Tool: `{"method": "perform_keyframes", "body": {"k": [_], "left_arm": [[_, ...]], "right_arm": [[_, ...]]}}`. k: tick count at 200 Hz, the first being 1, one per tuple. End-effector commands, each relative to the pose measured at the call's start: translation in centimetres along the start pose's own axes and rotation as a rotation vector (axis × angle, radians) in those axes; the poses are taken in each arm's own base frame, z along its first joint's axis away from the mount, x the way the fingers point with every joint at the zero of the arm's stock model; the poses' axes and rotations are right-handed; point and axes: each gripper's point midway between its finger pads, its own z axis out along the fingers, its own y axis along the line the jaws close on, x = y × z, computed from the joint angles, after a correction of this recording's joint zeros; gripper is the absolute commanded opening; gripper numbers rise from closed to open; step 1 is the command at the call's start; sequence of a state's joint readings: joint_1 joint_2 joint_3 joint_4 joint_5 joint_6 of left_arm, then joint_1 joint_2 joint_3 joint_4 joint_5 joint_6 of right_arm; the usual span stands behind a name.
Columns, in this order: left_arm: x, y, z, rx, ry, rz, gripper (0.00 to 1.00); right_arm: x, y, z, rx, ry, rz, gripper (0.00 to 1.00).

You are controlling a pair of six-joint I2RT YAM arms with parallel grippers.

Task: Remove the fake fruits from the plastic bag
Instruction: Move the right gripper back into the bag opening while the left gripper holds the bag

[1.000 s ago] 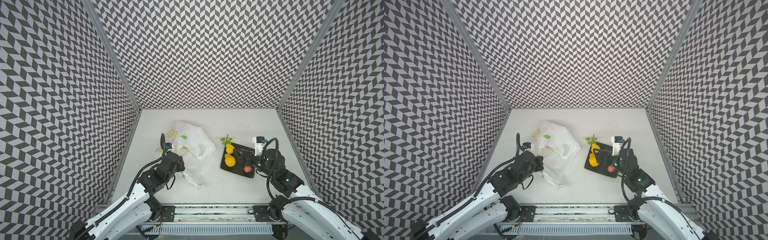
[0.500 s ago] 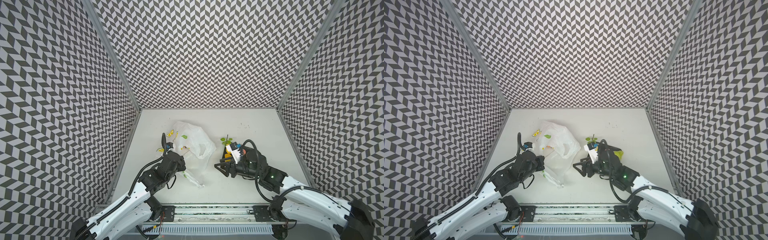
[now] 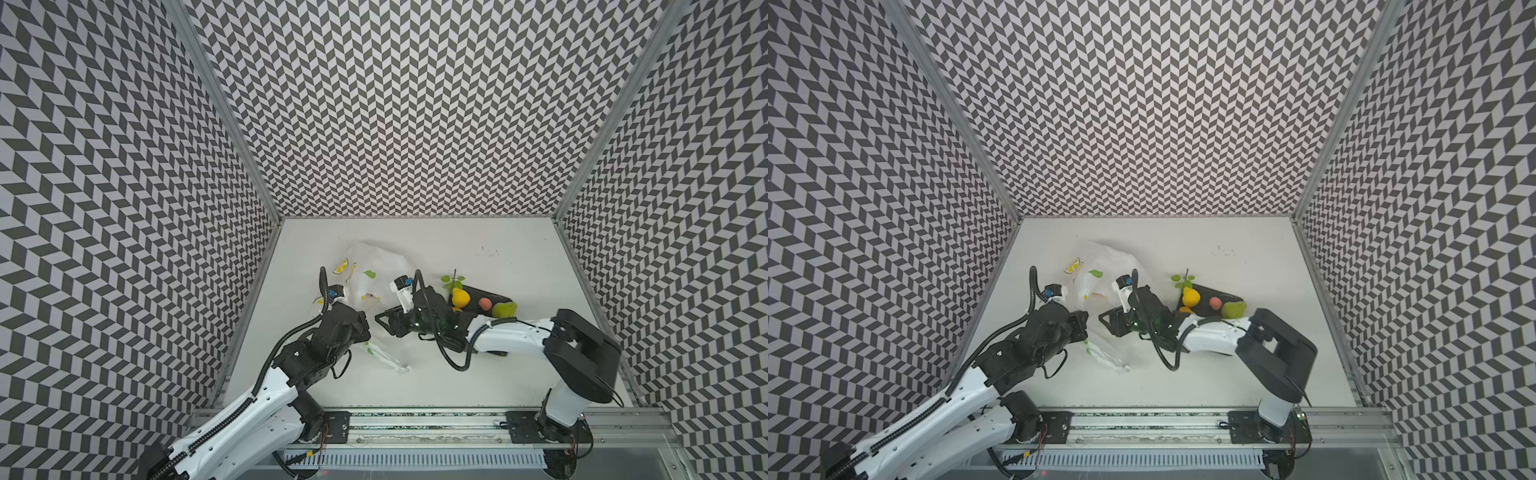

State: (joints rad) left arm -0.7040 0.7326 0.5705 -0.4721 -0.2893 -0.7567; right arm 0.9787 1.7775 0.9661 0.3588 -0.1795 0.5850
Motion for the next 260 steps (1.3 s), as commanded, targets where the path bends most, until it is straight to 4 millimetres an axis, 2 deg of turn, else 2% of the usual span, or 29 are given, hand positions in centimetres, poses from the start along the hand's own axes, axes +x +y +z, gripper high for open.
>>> {"method": "perform_keyframes", "body": {"k": [1, 21, 40, 71, 86, 106, 124, 159, 196, 230, 260], "left_arm": [[-0.2, 0.2, -0.1, 0.001, -0.014, -0.021, 0.00], [-0.2, 0.0, -0.1, 0.008, -0.013, -0.025, 0.00], [-0.1, 0.0, -0.2, 0.014, -0.010, -0.021, 0.00], [0.7, -0.2, -0.2, 0.044, 0.020, -0.008, 0.00], [1.4, -0.3, 0.0, 0.065, 0.038, 0.002, 0.00], [1.9, -0.9, 0.3, 0.102, 0.054, 0.022, 0.00], [2.4, -1.1, 0.7, 0.118, 0.071, 0.044, 0.00], [3.0, -1.3, 1.1, 0.122, 0.097, 0.070, 0.00], [2.6, -1.4, 0.9, 0.125, 0.083, 0.078, 0.00], [2.3, -1.6, 0.9, 0.124, 0.084, 0.080, 0.00], [2.1, -1.9, 1.0, 0.131, 0.076, 0.084, 0.00]], "right_arm": [[-2.3, 0.5, 2.4, -0.030, -0.107, 0.039, 0.44], [-2.9, -0.6, 4.7, -0.002, -0.135, 0.073, 0.45], [-4.2, -1.9, 6.2, 0.047, -0.179, 0.104, 0.53], [-8.0, -5.6, 5.0, 0.188, -0.320, 0.136, 0.67], [-8.9, -7.0, 4.7, 0.229, -0.349, 0.126, 0.72], [-9.0, -8.8, 4.8, 0.256, -0.344, 0.108, 0.74], [-8.9, -9.6, 5.2, 0.240, -0.324, 0.096, 0.74], [-9.5, -9.9, 6.2, 0.249, -0.312, 0.069, 0.76], [-9.9, -9.8, 7.2, 0.245, -0.301, 0.056, 0.70], [-10.3, -11.8, 7.5, 0.330, -0.334, 0.071, 0.66], [-9.7, -13.2, 9.9, 0.304, -0.253, 0.134, 0.61]]}}
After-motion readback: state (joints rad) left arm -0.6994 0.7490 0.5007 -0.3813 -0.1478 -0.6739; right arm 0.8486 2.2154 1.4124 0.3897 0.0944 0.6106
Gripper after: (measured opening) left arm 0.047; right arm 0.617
